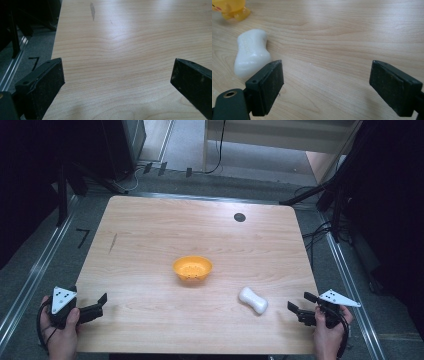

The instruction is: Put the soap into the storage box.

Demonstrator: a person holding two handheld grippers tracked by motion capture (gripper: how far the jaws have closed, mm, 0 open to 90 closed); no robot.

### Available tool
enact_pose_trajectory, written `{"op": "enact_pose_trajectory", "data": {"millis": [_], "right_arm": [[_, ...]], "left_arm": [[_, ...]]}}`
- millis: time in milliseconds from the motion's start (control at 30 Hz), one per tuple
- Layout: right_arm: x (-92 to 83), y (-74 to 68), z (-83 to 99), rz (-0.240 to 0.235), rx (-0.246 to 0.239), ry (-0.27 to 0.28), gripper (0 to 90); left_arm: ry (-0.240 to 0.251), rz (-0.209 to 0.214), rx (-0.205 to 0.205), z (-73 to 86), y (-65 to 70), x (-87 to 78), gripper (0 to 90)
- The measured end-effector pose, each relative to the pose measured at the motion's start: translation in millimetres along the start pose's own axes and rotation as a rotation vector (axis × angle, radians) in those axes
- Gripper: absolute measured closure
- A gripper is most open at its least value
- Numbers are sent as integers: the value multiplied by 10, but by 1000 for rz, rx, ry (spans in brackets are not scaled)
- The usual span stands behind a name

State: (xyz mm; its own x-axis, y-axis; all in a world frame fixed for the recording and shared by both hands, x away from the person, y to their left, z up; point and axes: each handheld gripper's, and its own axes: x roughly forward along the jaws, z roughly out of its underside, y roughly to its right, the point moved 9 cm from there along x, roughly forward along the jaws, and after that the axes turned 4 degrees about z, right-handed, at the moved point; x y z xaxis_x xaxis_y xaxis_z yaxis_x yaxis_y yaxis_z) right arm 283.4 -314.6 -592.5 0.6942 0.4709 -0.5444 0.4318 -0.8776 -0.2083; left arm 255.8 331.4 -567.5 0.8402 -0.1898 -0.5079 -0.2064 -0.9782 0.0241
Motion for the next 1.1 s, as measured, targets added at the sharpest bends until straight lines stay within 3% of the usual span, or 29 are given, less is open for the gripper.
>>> {"op": "enact_pose_trajectory", "data": {"millis": [100, 167, 300, 533, 833, 1100], "right_arm": [[14, 15, 29, -7, 22, -11, 124], [20, -9, 37, -7, 7, -35, 127], [34, -92, 41, 26, -91, -134, 130], [81, -212, 22, 25, -160, -247, 134], [148, -318, 10, -44, -181, -392, 137], [205, -440, 4, -45, -243, -503, 136]], "left_arm": [[3, 0, 1, 0, 0, -7, 0], [5, 0, 0, 2, 2, -11, 0], [0, 1, -2, 5, -1, -9, 0], [-3, 3, -2, 6, -2, -9, 0], [2, -3, -2, 4, -2, -8, 0], [3, -10, 3, 4, 0, -10, 0]]}}
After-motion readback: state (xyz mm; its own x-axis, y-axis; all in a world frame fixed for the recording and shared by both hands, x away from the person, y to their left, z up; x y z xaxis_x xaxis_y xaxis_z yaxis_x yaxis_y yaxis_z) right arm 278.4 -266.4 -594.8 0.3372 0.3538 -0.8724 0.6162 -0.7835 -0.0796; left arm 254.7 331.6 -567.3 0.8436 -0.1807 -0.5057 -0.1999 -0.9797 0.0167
